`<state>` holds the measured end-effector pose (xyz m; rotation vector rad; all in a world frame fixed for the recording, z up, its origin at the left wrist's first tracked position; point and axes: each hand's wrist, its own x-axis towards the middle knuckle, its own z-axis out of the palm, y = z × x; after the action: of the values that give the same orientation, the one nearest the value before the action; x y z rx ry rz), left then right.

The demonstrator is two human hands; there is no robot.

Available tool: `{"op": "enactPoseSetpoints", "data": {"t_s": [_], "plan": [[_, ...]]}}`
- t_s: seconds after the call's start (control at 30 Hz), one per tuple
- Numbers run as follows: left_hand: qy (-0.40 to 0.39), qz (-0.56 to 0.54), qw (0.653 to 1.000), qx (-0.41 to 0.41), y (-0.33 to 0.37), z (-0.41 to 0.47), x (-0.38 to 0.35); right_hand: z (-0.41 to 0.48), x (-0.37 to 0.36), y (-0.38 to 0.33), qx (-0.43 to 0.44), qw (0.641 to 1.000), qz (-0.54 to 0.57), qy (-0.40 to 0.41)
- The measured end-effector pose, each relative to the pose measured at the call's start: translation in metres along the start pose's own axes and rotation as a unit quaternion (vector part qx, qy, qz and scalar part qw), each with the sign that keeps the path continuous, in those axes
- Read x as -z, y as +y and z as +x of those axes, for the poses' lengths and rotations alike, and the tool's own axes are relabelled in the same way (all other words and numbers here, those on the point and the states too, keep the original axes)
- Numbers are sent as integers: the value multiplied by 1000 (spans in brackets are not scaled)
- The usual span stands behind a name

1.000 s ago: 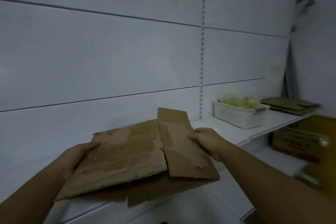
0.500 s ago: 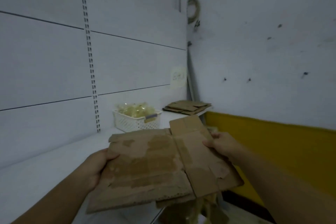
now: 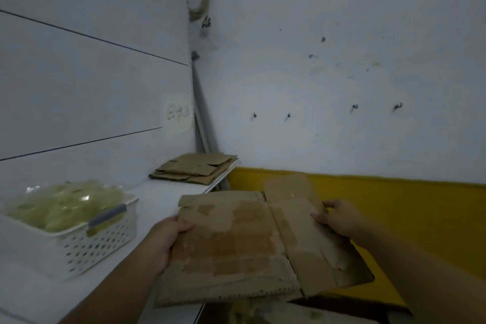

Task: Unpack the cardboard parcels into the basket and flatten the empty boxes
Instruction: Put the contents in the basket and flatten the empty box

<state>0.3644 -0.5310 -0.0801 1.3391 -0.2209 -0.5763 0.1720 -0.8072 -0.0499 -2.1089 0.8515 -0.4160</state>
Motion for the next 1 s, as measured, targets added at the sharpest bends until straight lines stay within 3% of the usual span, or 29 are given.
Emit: {"op": "enactPoseSetpoints", "data": {"t_s": [0.2, 0.57, 1.0], "plan": [[-55, 17, 998, 0, 5, 93, -63, 63, 35, 28, -12, 999, -34, 39], [-1, 51, 999, -18, 41, 224, -128, 256, 59, 30, 86, 995, -22, 47], [124, -3, 992, -23, 68, 338, -49, 444, -48, -34, 198, 975, -62, -81]]}}
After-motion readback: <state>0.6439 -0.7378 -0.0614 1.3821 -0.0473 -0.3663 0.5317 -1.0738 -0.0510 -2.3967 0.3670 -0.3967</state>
